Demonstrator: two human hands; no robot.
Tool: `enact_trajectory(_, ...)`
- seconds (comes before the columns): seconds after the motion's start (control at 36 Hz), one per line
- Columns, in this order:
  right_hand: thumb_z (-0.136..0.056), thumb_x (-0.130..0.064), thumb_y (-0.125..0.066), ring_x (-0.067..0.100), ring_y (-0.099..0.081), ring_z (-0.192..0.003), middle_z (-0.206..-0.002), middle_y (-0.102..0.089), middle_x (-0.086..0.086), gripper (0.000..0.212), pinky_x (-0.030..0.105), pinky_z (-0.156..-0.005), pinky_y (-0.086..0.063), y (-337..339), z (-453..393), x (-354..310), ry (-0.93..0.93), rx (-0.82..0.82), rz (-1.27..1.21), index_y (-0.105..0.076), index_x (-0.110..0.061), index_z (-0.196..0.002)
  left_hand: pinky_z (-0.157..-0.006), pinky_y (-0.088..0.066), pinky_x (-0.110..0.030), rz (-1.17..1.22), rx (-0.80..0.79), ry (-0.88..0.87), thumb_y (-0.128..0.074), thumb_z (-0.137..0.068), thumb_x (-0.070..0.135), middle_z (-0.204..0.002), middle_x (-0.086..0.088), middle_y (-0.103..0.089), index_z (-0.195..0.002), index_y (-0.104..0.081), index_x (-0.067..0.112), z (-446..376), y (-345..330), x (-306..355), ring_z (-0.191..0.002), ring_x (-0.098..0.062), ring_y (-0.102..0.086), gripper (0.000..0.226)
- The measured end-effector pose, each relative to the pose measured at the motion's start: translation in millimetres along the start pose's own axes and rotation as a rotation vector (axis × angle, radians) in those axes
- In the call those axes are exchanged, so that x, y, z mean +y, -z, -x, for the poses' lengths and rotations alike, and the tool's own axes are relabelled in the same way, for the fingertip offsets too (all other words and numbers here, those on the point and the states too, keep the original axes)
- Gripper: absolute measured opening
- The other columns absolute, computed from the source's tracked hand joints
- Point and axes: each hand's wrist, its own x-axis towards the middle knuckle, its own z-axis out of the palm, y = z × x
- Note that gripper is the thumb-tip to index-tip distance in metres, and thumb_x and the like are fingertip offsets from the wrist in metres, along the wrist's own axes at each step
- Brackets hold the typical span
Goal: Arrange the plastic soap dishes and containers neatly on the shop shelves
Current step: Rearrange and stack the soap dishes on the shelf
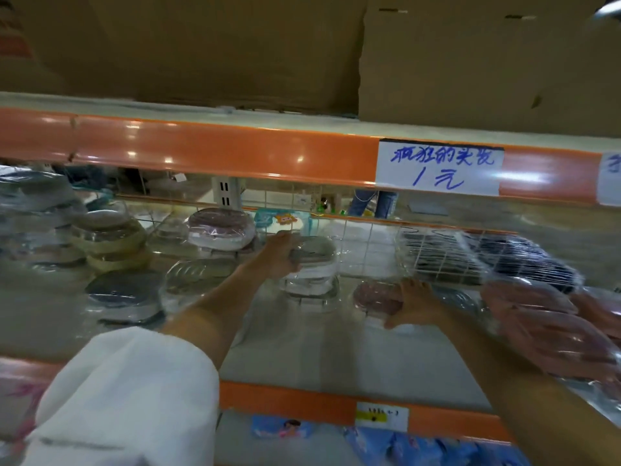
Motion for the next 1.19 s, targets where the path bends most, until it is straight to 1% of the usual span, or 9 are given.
enact_trajectory(0.25, -0.063, -0.052, -0.082, 0.032, -0.04, -0.125, -0.136, -0.037, 0.013, 0.093, 0.041, -0.099, -0.039, 27, 15, 2, -0.187, 0.231, -0.396, -0.039, -0.011, -0.135, -0.103, -0.035, -0.041, -0.186, 0.059, 0.076, -0.068, -0.084, 0.037, -0.137, -0.021, -0.035, -0.137, -0.04, 0.007, -5, -4, -6, -0.127, -0.035, -0.034, 0.067)
enact_trajectory(0.39, -0.04, -0.068, -0.065, 0.024, -0.054, -0.095, -0.107, -0.056, 0.012, 0.084, 0.026, -0.058, -0.036, 36, 2, -29, -0.165, 0.284, -0.57, -0.054, -0.012, -0.101, -0.101, -0.037, -0.043, -0.157, 0.118, 0.051, -0.064, -0.086, 0.032, -0.137, -0.022, -0.034, -0.137, -0.036, 0.003, 3, 9, -12, -0.126, -0.035, -0.035, 0.065)
enact_trajectory(0.53, -0.038, -0.071, -0.068, 0.025, -0.062, -0.093, -0.101, -0.062, 0.011, 0.091, 0.031, -0.063, -0.044, 41, -24, -85, -0.021, 0.286, -0.661, -0.06, -0.006, -0.1, -0.099, -0.037, -0.035, -0.165, 0.168, 0.002, -0.061, -0.089, 0.025, -0.13, -0.019, -0.048, -0.126, -0.053, 0.002, 20, 38, -24, -0.124, -0.032, -0.043, 0.044)
enact_trajectory(0.64, -0.042, -0.067, -0.071, 0.029, -0.062, -0.087, -0.09, -0.065, 0.012, 0.078, 0.034, -0.065, -0.043, 56, -28, -142, 0.095, 0.284, -0.648, -0.064, -0.007, -0.092, -0.087, -0.05, -0.037, -0.141, 0.168, -0.028, -0.064, -0.086, 0.02, -0.104, -0.014, -0.064, -0.096, -0.066, 0.005, 40, 59, -53, -0.101, -0.028, -0.06, 0.018)
enact_trajectory(0.81, -0.061, -0.047, -0.082, 0.017, -0.051, -0.091, -0.107, -0.051, 0.005, 0.072, 0.021, -0.063, -0.041, 66, -27, -217, 0.21, 0.225, -0.705, -0.048, -0.01, -0.112, -0.091, -0.051, -0.038, -0.057, 0.285, -0.048, -0.07, -0.08, 0.016, -0.12, -0.009, -0.062, -0.116, -0.064, 0.01, 74, 88, -106, -0.107, -0.026, -0.06, 0.037)
enact_trajectory(0.89, -0.055, -0.053, -0.082, 0.026, -0.054, -0.108, -0.125, -0.052, 0.011, 0.093, 0.038, -0.09, -0.051, 67, -34, -244, 0.231, 0.239, -0.689, -0.049, -0.005, -0.127, -0.095, -0.041, -0.031, -0.186, 0.219, 0.191, -0.058, -0.09, 0.026, -0.126, -0.009, -0.053, -0.123, -0.056, 0.009, 84, 101, -125, -0.115, -0.024, -0.05, 0.037)
enact_trajectory(1.0, -0.029, -0.072, -0.069, 0.031, -0.05, -0.117, -0.13, -0.049, 0.014, 0.123, 0.04, -0.098, -0.048, 66, -55, -272, 0.238, 0.313, -0.656, -0.047, -0.007, -0.131, -0.086, -0.043, -0.029, -0.192, 0.197, 0.235, -0.05, -0.091, 0.034, -0.119, -0.007, -0.057, -0.102, -0.059, 0.012, 96, 106, -149, -0.104, -0.021, -0.05, 0.027)
enact_trajectory(1.11, -0.066, -0.05, -0.081, 0.033, -0.038, -0.129, -0.142, -0.035, 0.017, 0.107, 0.037, -0.103, -0.041, 69, -58, -294, 0.22, 0.355, -0.605, -0.028, 0.001, -0.143, -0.086, -0.043, -0.031, -0.212, 0.227, 0.27, -0.054, -0.087, 0.034, -0.117, -0.009, -0.057, -0.11, -0.06, 0.011, 101, 110, -158, -0.11, -0.026, -0.054, 0.033)
enact_trajectory(1.19, -0.073, -0.044, -0.079, 0.033, -0.036, -0.13, -0.142, -0.034, 0.018, 0.099, 0.036, -0.101, -0.039, 69, -70, -300, 0.206, 0.392, -0.588, -0.026, 0.003, -0.143, -0.089, -0.043, -0.032, -0.182, 0.26, 0.283, -0.058, -0.088, 0.03, -0.119, -0.011, -0.057, -0.116, -0.059, 0.01, 98, 108, -161, -0.112, -0.027, -0.053, 0.034)
